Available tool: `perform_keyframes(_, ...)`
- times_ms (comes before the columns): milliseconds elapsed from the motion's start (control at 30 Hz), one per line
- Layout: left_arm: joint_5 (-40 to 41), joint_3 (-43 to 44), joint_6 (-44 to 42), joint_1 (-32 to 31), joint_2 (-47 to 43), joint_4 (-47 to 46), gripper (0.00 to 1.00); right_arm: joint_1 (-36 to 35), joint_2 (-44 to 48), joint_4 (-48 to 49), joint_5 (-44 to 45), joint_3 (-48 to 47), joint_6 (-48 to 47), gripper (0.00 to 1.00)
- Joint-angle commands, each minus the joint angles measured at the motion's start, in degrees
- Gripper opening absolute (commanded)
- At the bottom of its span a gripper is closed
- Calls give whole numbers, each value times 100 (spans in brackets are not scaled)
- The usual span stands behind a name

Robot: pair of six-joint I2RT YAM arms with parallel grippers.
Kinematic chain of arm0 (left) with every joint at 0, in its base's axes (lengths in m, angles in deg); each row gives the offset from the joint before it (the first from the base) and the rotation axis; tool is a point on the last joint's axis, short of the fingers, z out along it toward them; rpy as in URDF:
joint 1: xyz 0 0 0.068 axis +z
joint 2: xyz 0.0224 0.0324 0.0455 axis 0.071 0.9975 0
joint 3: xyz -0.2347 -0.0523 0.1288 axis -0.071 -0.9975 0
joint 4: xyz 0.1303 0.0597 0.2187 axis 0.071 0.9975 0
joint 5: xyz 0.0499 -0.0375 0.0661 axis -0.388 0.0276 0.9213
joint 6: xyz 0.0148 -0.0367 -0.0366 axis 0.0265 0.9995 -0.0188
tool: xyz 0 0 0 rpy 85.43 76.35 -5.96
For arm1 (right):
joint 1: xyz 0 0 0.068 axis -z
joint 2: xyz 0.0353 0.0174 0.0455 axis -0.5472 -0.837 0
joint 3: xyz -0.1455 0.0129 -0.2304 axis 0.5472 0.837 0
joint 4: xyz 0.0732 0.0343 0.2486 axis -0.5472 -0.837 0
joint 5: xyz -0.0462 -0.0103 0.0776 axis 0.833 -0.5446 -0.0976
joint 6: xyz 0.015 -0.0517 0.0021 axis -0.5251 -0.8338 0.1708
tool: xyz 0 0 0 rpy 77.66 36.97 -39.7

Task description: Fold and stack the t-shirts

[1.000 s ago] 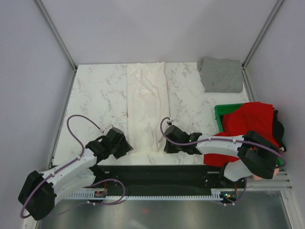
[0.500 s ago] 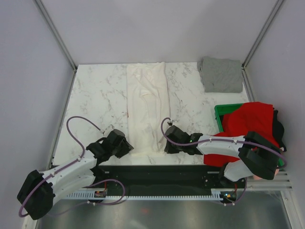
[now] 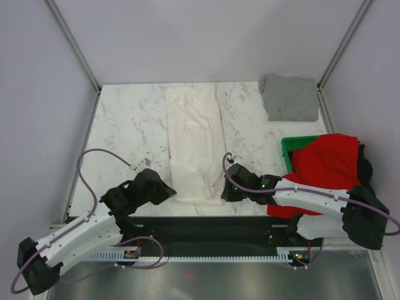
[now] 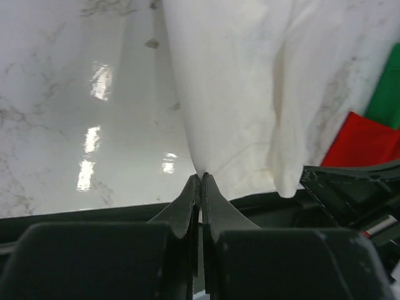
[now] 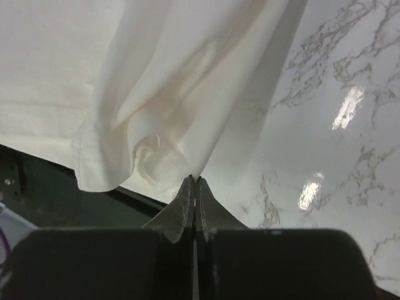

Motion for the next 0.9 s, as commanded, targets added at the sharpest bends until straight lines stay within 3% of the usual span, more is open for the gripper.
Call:
perform_keyframes(0,93,548,307,-93,-295,770,2,-47,870,-947,-59,-44,190,0)
perform_keyframes(167,-164,995,334,-216,-260,1025,2,-354,1005,-1859,404,-825,322,0)
perform_keyframes(300,670,1908,-79,-216,91,1561,2,-241,637,-2520,1196,-1800,-28,0)
perform_keyframes(400,1372,2795,-465,-199,626,1729,2,92,137,-2706,1364,-2827,-608,0)
perform_keyframes(533,1621,3500,-922,-67,1400,1650,2,523,-523,-2751,1356,-3629,-1197,0)
perform_keyframes(667,1367,3984,-1475,677,2077,1300,2,901,-1339,-2681,1277,-4236,-1637,0)
perform_keyframes(867,215,4116,-2189,1996,2982,490,2,1596,-2210,-2417,856,-4860,-2138,0)
